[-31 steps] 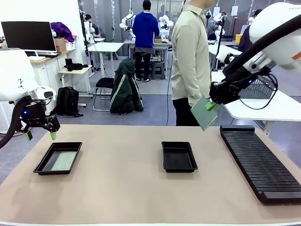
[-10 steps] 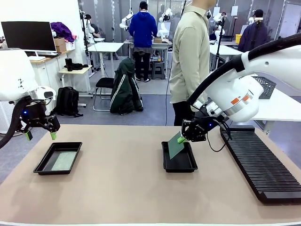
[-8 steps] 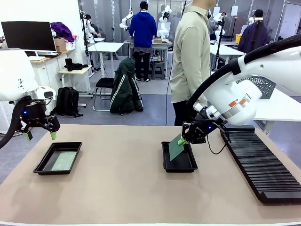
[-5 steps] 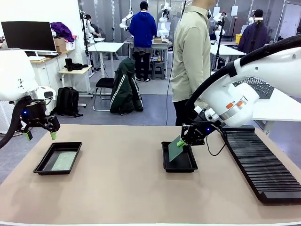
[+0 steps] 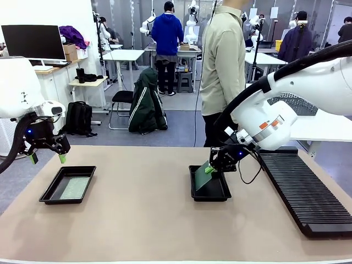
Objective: Inspect and transfer BCBs to ESD trays.
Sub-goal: Pick up the Blank PCB from the PCB Rack and place it in the right ESD tray.
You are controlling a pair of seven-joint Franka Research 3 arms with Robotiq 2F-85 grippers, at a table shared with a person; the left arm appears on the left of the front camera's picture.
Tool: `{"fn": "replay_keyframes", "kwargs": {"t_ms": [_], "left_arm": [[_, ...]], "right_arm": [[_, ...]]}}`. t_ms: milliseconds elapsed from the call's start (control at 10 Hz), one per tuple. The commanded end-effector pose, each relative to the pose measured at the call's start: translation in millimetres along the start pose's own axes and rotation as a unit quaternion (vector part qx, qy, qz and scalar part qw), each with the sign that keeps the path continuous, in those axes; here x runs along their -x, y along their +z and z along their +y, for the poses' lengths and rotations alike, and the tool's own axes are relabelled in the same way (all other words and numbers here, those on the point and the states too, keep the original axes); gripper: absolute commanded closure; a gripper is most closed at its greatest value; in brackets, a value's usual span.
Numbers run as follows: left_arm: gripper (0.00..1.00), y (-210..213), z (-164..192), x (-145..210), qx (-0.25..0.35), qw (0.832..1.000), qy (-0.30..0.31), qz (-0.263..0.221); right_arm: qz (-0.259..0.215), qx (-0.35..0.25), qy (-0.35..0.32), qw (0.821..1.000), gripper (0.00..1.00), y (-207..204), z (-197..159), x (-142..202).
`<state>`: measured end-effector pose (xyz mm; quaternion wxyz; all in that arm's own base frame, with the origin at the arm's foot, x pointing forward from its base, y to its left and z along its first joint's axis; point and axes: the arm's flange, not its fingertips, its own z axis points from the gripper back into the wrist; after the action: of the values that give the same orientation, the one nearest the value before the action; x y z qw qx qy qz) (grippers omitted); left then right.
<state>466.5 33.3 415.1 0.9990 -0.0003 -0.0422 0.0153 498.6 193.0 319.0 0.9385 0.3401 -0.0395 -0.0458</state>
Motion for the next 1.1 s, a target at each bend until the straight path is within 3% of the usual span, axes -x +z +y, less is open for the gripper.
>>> {"fn": "replay_keyframes", "kwargs": {"t_ms": [0,1000], "left_arm": [[0.03,-2,0,1,0.003,1.000,-0.001,-0.004],[0.03,-2,0,1,0.003,1.000,-0.001,-0.004]], "right_arm": [[-0.008,-0.015,0.010,1.000,0.98,-8,-5,-3],[0.005,0.001,-0.003,1.000,0.98,-9,-10,-7]]}}
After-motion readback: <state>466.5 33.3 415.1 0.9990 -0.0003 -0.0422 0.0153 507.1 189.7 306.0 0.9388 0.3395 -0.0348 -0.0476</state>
